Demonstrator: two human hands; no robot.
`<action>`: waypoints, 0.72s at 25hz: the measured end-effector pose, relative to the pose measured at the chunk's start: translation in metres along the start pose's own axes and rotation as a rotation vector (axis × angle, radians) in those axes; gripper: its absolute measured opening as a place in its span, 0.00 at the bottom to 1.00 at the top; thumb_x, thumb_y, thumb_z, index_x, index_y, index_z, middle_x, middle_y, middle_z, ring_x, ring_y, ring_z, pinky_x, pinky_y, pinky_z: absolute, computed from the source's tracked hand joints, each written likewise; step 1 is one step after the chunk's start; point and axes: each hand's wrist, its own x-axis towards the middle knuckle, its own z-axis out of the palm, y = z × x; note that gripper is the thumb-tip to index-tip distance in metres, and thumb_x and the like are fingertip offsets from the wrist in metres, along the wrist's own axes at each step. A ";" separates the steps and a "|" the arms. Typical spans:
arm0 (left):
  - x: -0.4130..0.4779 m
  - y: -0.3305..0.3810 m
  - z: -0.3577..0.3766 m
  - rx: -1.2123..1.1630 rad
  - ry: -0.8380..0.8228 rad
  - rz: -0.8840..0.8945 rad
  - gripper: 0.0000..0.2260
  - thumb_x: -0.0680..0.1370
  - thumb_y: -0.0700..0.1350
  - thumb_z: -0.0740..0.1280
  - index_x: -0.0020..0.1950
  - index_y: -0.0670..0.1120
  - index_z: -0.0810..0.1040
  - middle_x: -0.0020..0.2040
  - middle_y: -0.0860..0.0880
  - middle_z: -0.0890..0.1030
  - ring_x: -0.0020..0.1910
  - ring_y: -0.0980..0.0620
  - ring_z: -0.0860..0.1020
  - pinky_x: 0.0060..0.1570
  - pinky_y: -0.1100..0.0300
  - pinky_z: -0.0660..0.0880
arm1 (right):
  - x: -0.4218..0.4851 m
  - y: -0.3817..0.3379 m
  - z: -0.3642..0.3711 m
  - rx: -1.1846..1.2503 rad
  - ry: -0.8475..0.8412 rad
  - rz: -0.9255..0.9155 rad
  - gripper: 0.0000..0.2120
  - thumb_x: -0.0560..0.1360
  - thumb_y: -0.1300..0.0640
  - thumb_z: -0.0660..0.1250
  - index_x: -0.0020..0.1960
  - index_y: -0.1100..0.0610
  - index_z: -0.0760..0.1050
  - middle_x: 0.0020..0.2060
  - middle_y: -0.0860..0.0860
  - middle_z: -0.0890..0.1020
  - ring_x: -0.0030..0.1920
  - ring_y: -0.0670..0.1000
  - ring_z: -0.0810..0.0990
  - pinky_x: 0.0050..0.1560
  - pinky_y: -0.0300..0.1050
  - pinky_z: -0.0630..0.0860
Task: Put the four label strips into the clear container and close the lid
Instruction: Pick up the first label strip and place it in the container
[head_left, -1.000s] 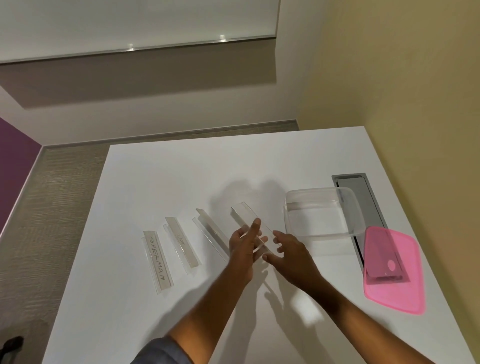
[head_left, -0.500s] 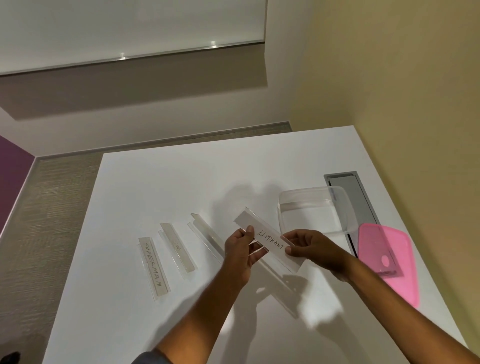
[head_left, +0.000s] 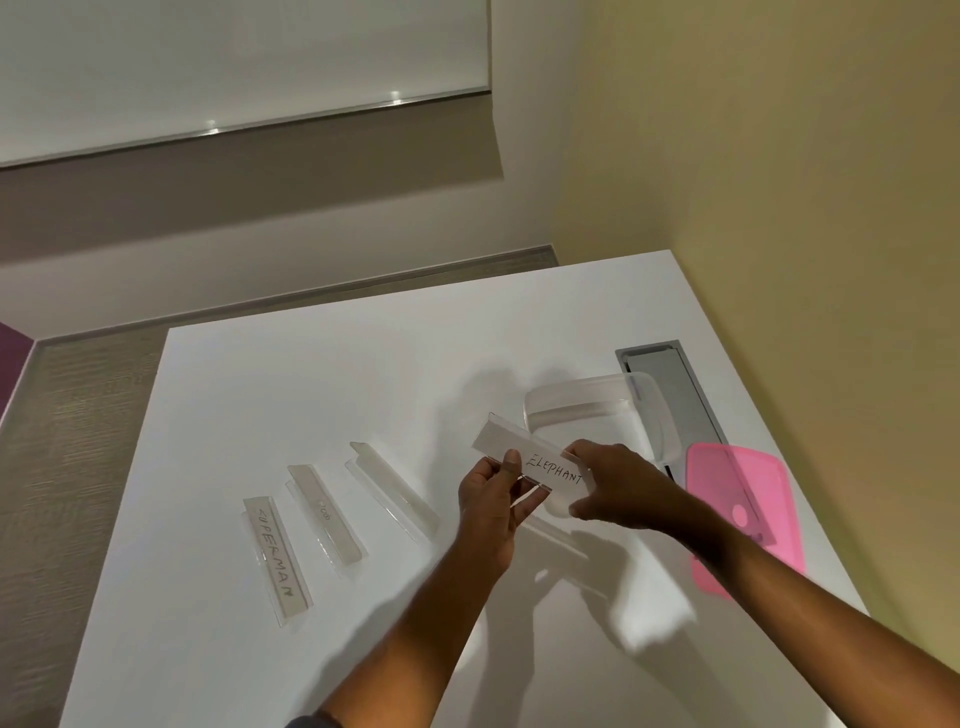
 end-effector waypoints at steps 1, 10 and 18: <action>0.002 0.000 0.003 0.021 -0.018 0.002 0.08 0.85 0.44 0.69 0.63 0.42 0.81 0.57 0.37 0.88 0.55 0.41 0.89 0.55 0.46 0.87 | 0.001 0.006 -0.006 0.014 0.005 -0.002 0.32 0.67 0.55 0.80 0.68 0.49 0.73 0.58 0.50 0.85 0.51 0.51 0.84 0.46 0.44 0.83; 0.045 0.009 0.018 0.537 0.061 0.166 0.48 0.70 0.51 0.85 0.83 0.53 0.62 0.72 0.50 0.74 0.63 0.48 0.83 0.59 0.50 0.83 | 0.021 0.068 -0.054 -0.029 0.020 -0.044 0.34 0.67 0.60 0.80 0.70 0.51 0.74 0.61 0.51 0.84 0.55 0.52 0.84 0.52 0.44 0.84; 0.092 0.037 0.060 1.811 -0.260 0.678 0.29 0.75 0.52 0.79 0.75 0.51 0.77 0.71 0.51 0.79 0.72 0.48 0.75 0.66 0.52 0.75 | 0.059 0.108 -0.078 -0.181 0.021 -0.188 0.31 0.67 0.61 0.76 0.69 0.51 0.75 0.60 0.49 0.83 0.57 0.52 0.82 0.55 0.53 0.81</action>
